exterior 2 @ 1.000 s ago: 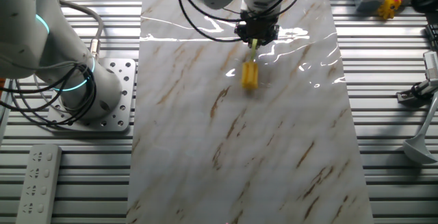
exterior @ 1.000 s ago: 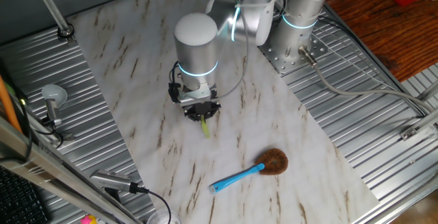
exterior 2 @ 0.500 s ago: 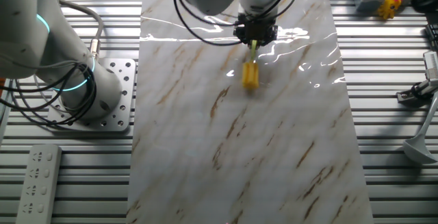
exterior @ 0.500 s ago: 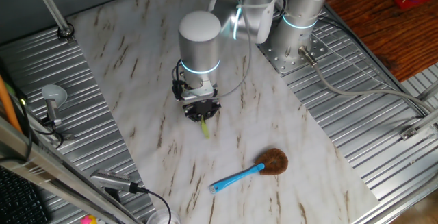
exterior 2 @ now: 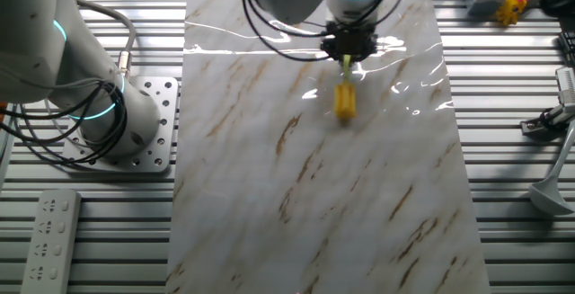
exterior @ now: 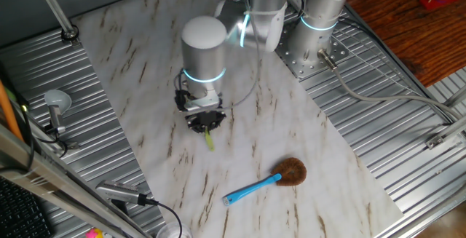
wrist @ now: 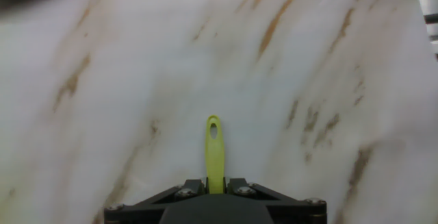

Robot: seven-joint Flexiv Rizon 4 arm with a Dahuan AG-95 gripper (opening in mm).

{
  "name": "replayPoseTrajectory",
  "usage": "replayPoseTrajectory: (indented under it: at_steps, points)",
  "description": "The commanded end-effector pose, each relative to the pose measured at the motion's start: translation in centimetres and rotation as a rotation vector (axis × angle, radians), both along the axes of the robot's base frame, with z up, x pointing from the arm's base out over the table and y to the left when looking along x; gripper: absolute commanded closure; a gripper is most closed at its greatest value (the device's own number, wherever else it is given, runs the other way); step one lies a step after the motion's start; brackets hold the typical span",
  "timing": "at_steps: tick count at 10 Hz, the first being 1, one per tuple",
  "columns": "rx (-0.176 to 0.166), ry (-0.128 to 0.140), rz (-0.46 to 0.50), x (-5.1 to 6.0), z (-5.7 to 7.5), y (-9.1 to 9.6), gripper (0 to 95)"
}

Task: Scrub the table with a brush

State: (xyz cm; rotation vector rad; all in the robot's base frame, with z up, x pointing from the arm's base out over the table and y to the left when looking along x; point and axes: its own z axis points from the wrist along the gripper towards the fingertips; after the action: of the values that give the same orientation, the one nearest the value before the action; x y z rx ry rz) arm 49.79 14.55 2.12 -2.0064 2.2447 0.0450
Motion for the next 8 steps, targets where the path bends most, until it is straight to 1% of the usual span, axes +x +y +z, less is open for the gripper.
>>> replayPoseTrajectory:
  at_steps: [1,5,6,8]
  points:
    - [0.007,0.006,0.010,0.98,0.35,-0.31,95.0]
    - [0.006,0.004,0.027,1.89,0.73,-0.28,95.0]
    - [0.013,0.004,0.024,1.94,0.74,-0.26,95.0]
    - [0.028,0.006,0.011,1.67,0.60,-0.40,95.0]
